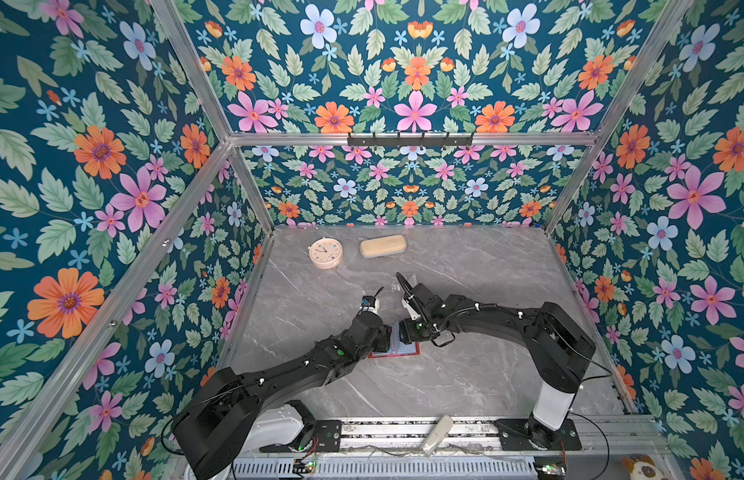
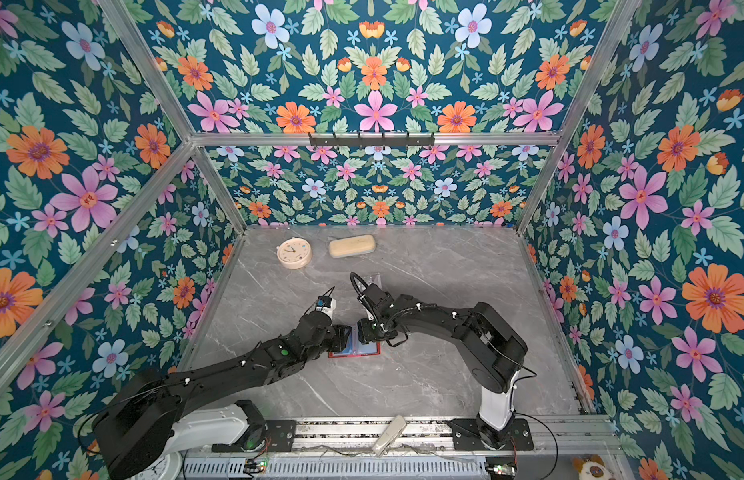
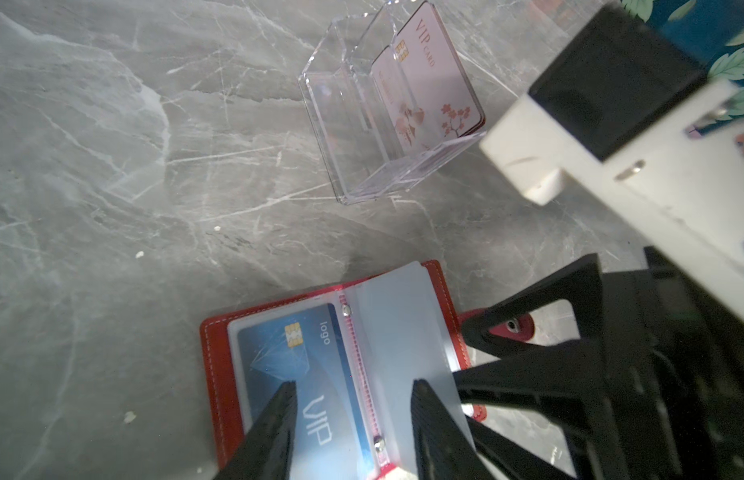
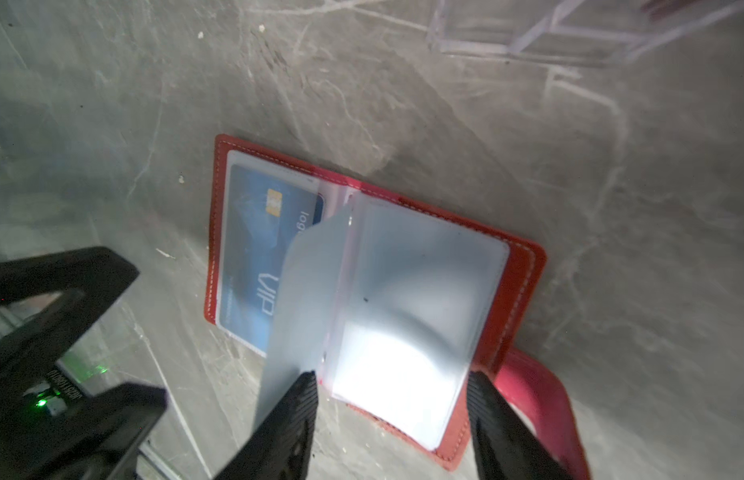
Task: Put the credit cards into the card holder
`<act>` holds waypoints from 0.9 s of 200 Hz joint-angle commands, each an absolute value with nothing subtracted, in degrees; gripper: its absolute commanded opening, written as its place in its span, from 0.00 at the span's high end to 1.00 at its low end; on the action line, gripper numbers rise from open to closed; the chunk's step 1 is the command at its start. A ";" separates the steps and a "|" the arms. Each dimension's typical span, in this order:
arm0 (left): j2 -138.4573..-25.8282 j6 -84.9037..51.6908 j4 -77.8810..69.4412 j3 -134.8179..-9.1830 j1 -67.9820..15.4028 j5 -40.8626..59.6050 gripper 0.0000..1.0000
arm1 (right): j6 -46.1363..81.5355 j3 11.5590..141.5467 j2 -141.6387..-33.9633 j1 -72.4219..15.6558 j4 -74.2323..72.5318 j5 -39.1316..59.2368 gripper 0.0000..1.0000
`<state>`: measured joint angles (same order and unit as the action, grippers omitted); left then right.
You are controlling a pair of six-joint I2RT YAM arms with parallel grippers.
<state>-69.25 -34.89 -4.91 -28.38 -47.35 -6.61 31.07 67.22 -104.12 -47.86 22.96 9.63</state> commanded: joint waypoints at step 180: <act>-60.24 -34.31 0.23 -24.79 -47.37 -12.53 0.53 | 29.26 73.77 -110.60 -49.22 22.97 14.95 0.60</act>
